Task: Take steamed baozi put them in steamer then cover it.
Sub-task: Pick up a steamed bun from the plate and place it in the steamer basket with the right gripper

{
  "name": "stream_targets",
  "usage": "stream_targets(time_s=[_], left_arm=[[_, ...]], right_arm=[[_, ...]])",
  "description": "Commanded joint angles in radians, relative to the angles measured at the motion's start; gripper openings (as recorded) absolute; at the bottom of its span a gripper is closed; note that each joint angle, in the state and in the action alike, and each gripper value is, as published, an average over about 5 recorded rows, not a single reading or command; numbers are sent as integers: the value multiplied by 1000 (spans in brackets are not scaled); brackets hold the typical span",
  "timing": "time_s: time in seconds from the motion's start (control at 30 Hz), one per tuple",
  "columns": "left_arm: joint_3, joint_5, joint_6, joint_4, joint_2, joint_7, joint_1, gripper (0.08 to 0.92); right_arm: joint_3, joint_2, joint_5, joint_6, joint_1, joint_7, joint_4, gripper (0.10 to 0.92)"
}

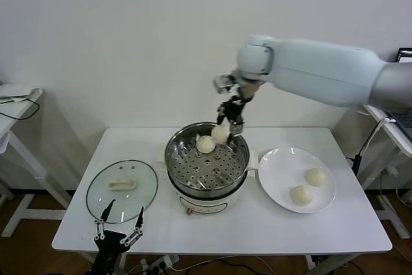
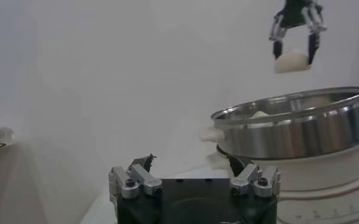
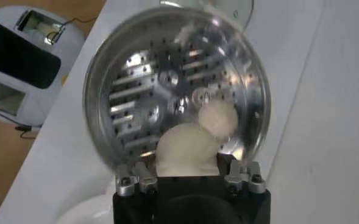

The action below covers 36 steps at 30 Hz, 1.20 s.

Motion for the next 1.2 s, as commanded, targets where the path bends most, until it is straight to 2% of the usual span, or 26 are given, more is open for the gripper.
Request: stream_targets(time_s=[0.03,0.37,0.9,1.0,1.2], left_arm=[[0,0,0,1,2,0,-4,823],[3,0,-4,1,-3,-2,-6,823],[-5,0,-12,-1,-10,-2,-4,823],[-4,0,-14,0,-12,-1,-4,823],[-7,0,-16,0,-11,-2,-4,823]], right_arm=[[-54,192,80,-65,-47,124,-36,679],[-67,241,82,-77,-120,238,-81,670],[-62,253,68,-75,-169,245,-112,680],[-61,256,66,-74,-173,244,-114,706],[-57,242,58,-75,-165,234,-97,811]])
